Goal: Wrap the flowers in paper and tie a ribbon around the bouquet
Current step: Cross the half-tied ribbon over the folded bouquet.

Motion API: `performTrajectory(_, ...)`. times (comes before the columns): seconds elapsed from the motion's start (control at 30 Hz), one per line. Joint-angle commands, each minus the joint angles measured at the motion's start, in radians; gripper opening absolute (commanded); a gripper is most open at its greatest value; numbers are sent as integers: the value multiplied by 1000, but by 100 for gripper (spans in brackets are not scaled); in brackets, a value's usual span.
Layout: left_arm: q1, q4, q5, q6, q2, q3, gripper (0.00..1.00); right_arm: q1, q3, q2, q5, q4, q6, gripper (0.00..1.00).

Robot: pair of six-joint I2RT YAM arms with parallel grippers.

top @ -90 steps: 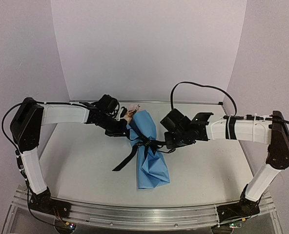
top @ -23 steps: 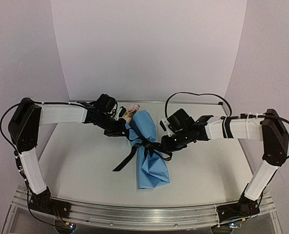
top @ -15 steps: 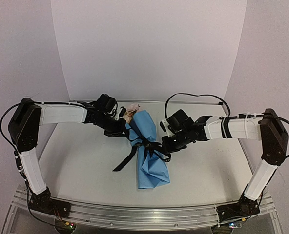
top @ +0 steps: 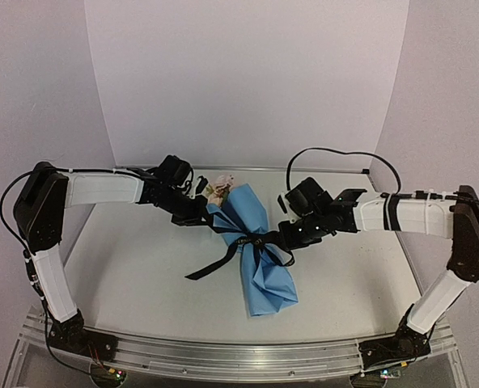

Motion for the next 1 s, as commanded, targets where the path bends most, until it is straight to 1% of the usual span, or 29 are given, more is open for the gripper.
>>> performTrajectory(0.0,11,17,-9,2,-6,24,0,0,-8,-77,58,-57,23,0)
performTrajectory(0.3,13,35,24,6,-3,21,0,0,-8,-75,28,-91,44,0)
performTrajectory(0.33,12,36,29,6,0,23,0,-1,-10,-73,35,-91,47,2)
performTrajectory(0.5,11,36,46,11,13,36,0,1,-2,-69,31,-93,54,30)
performTrajectory(0.73,11,25,54,15,28,62,0,13,-46,-147,64,-102,70,54)
performTrajectory(0.83,11,22,55,18,32,65,0,19,-102,-184,83,-111,76,71)
performTrajectory(0.87,11,23,56,18,33,66,0,19,-120,-188,78,-108,79,75)
performTrajectory(0.9,11,23,59,18,35,67,0,19,-135,-190,72,-103,84,76)
performTrajectory(0.97,11,23,62,18,39,70,0,20,-164,-194,56,-85,100,77)
